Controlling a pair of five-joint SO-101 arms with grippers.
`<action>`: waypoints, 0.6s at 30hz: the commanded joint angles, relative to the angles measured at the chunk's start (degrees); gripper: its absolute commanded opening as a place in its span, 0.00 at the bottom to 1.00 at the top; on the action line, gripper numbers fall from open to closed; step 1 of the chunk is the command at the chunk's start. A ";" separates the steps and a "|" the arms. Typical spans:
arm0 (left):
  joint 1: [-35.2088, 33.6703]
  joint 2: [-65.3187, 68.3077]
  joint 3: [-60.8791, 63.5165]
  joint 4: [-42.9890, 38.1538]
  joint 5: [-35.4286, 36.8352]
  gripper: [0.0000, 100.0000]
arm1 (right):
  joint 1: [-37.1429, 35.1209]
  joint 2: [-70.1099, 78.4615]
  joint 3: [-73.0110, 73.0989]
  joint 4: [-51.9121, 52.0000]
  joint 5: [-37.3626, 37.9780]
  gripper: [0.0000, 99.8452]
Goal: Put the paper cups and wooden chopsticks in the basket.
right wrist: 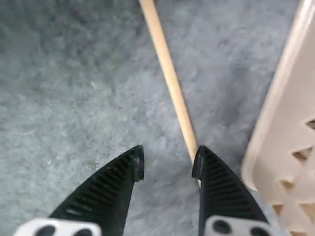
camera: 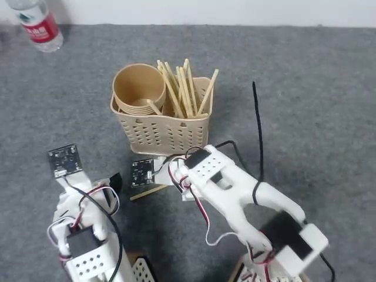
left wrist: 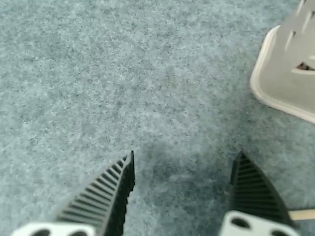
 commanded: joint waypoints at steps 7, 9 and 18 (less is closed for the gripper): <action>0.18 -0.79 -0.40 0.09 -0.62 0.30 | 1.63 7.43 -9.32 -0.48 1.05 0.18; 0.18 -0.79 -0.40 0.09 -0.62 0.30 | 1.63 8.40 -9.67 -0.48 1.05 0.18; 0.26 -0.79 -0.40 0.00 -0.62 0.30 | 1.63 8.48 -9.76 -0.40 1.05 0.00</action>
